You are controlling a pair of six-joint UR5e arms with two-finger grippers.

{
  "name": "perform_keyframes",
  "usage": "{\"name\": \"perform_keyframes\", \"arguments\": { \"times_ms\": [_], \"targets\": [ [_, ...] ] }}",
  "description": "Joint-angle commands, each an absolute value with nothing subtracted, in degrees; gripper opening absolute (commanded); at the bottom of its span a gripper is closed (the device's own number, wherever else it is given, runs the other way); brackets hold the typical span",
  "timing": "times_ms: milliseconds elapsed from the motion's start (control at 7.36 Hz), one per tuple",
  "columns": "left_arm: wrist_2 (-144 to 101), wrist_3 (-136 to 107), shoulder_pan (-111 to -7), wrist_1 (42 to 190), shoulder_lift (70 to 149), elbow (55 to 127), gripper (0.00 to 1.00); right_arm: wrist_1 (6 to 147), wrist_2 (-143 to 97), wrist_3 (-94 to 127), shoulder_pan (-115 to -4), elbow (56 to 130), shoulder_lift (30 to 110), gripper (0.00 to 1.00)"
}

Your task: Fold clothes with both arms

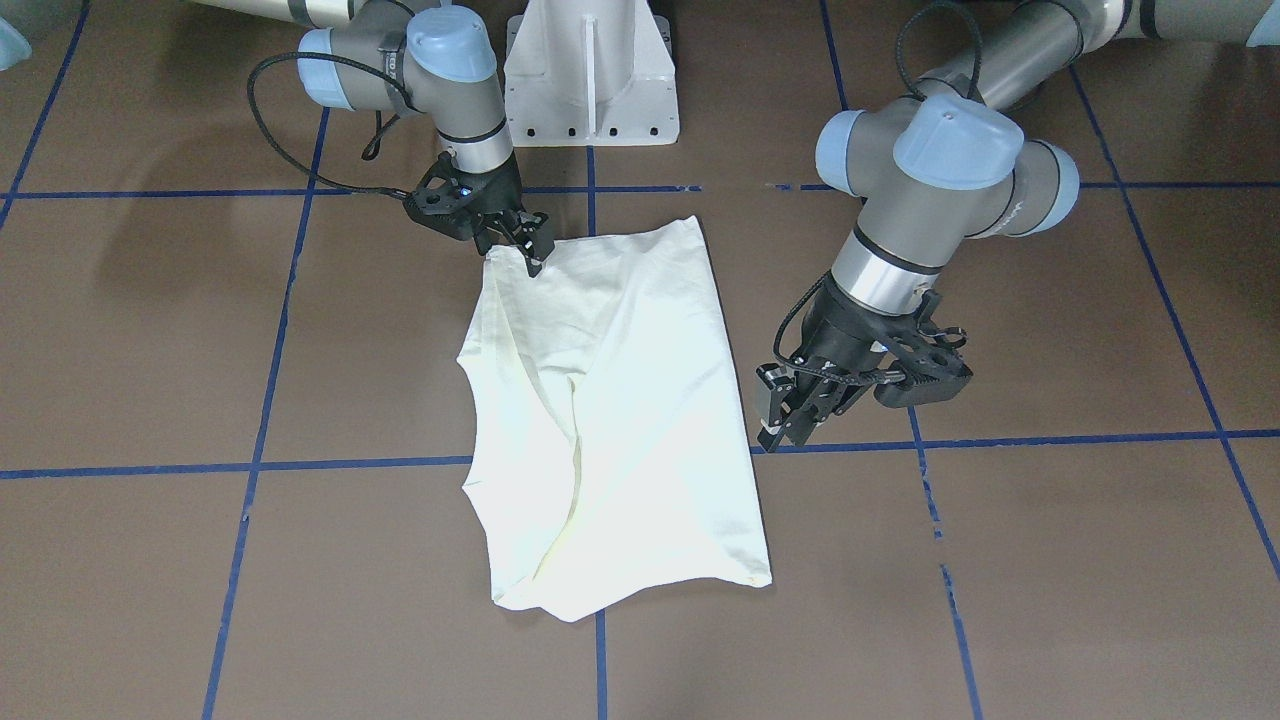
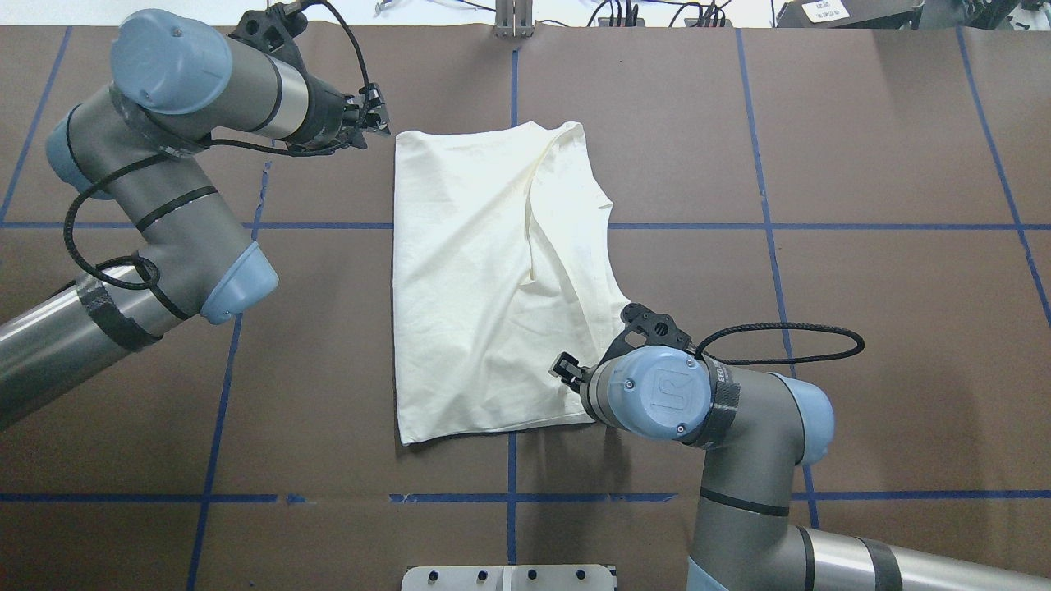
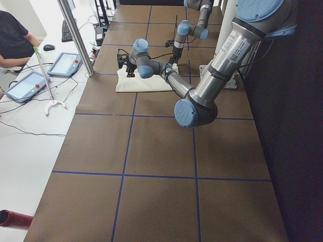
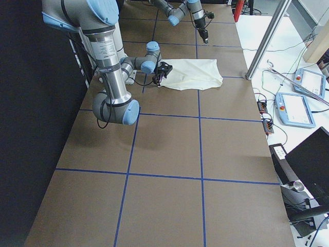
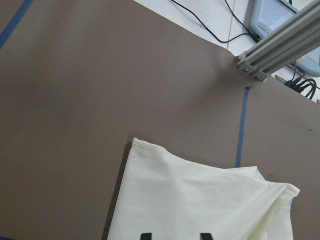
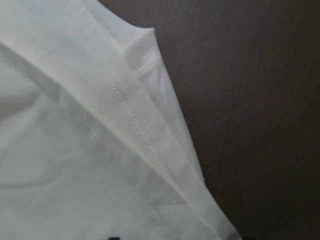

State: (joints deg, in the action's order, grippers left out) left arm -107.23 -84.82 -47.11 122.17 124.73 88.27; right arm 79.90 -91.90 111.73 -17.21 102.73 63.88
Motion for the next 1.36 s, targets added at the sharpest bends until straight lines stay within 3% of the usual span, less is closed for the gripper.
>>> {"name": "perform_keyframes", "arguments": {
  "times_ms": [0, 136, 272, 1224],
  "targets": [
    [-107.23, -84.81, -47.20, 122.17, 124.72, 88.33, 0.43, 79.89, -91.76, 111.71, -17.14, 102.66, 64.07, 0.71],
    [-107.23, -84.81, -47.20, 122.17, 124.72, 88.33, 0.43, 79.98, -91.76, 111.88, -17.05, 102.74, 64.16, 0.30],
    [-107.23, -84.81, -47.20, 122.17, 124.72, 88.42, 0.43, 79.98, -91.67, 111.97, -16.79, 102.48, 64.07, 0.00],
    [-107.23, -85.08, -47.20, 122.17, 123.40, 89.30, 0.43, 79.89, -91.76, 111.62, -17.40, 104.06, 63.89, 0.00]
  ]
}}
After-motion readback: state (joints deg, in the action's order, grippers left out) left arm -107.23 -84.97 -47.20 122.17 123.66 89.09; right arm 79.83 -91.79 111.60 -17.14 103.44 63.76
